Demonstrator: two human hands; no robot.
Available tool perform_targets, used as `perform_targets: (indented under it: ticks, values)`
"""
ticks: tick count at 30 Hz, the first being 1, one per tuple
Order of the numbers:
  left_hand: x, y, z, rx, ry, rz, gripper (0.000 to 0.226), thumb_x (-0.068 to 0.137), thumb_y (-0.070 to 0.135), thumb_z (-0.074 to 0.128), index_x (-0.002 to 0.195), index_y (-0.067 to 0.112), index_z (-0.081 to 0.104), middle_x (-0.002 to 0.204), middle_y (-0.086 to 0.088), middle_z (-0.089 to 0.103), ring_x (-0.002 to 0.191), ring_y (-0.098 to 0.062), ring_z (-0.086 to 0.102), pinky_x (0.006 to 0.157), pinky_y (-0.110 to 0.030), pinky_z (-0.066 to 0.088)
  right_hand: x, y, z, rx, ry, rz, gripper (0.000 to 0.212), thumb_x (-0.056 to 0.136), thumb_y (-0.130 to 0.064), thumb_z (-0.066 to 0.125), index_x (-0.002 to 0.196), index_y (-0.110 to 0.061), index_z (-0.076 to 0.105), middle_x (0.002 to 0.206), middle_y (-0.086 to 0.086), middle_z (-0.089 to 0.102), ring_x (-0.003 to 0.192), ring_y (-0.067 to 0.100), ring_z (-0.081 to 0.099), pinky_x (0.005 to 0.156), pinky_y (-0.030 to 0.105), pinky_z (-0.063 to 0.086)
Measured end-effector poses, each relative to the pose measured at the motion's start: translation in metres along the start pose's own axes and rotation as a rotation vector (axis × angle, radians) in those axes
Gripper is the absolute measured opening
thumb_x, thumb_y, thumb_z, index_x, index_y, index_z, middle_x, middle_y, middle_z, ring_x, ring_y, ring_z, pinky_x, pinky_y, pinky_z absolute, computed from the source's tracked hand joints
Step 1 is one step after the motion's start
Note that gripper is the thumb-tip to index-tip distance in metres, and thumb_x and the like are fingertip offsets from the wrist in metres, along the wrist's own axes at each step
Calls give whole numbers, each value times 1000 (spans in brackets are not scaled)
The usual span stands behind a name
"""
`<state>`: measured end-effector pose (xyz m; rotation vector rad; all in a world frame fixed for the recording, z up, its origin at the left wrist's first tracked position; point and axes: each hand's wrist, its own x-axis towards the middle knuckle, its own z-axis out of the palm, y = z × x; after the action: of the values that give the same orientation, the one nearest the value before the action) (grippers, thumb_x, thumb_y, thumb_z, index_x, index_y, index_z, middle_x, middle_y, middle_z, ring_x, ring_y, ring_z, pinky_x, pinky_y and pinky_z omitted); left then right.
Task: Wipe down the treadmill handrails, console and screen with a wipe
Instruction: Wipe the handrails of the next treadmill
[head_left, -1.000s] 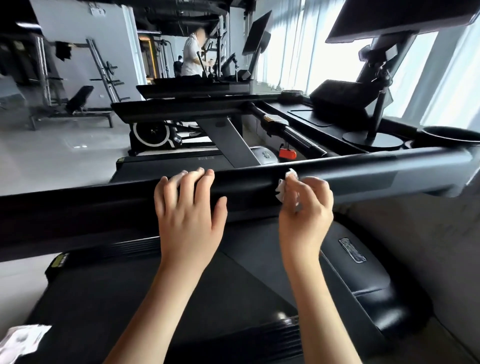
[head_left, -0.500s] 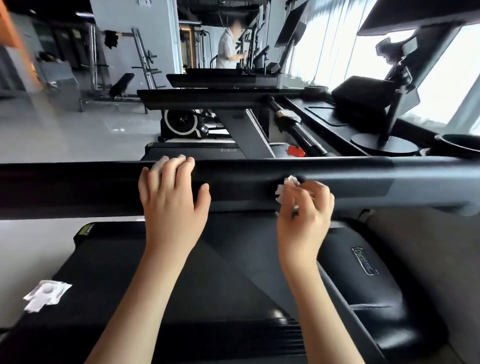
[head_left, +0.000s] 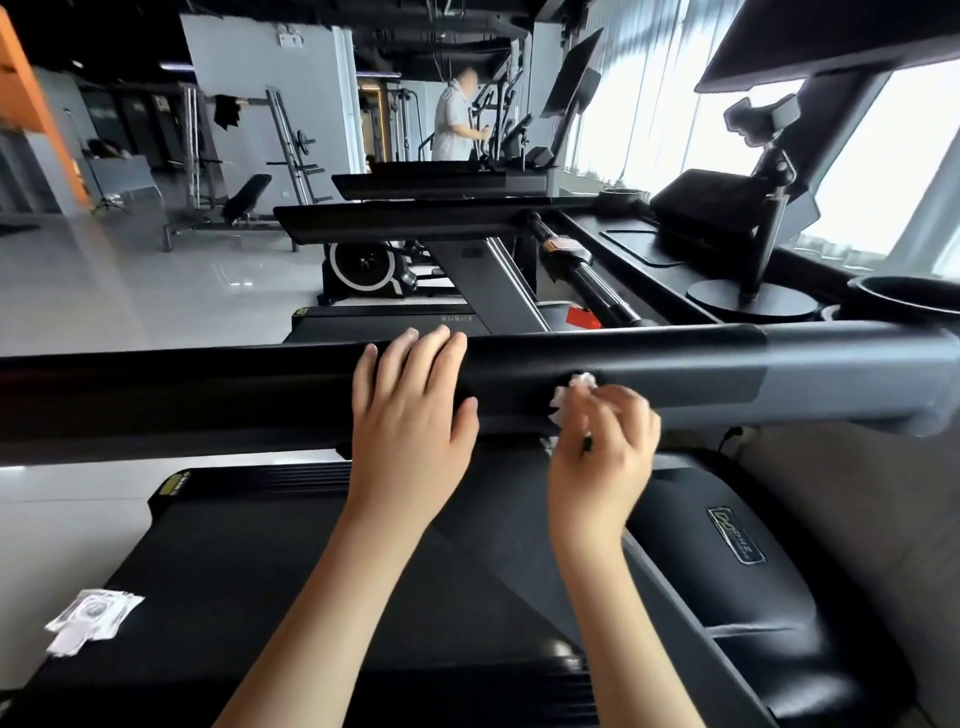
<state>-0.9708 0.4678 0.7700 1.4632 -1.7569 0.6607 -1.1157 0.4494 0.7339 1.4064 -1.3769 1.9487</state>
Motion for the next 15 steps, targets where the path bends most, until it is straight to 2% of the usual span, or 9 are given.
perform_targets:
  ticks: [3,7,11,13,15]
  values:
    - [1,1,0,1,14,1,53,84,33,44,130,11,55,133,-3,56,128,-27,44,110,-48,25,7,-10,5,29,-85,-86,17,84,4,63,93,-3,74,98,-1,52,83,23,46,83,10,31]
    - [1,1,0,-11,17,-1,52,85,32,44,130,11,56,132,-3,56,128,-27,44,110,-49,24,44,-3,1,-18,-80,-30,21,90,-14,56,95,-6,75,91,10,60,84,19,40,70,17,30]
    - [3,6,-2,-29,20,-25,50,84,33,43,126,9,58,128,-5,58,125,-29,47,109,-52,28,31,4,-5,-68,-16,16,15,86,0,61,93,-5,74,91,12,62,82,21,40,74,17,29]
    - [8,8,-4,-33,28,-41,49,83,33,44,122,8,61,124,-6,61,122,-31,50,107,-54,32,15,0,-4,-44,-44,-26,15,82,7,65,89,-4,73,91,11,62,81,21,43,77,17,32]
    - [12,12,-4,-51,35,-30,48,83,32,44,120,8,61,122,-6,61,119,-31,52,106,-55,34,16,2,-4,-10,-81,-72,12,82,5,67,84,-4,74,88,10,63,81,20,44,76,16,34]
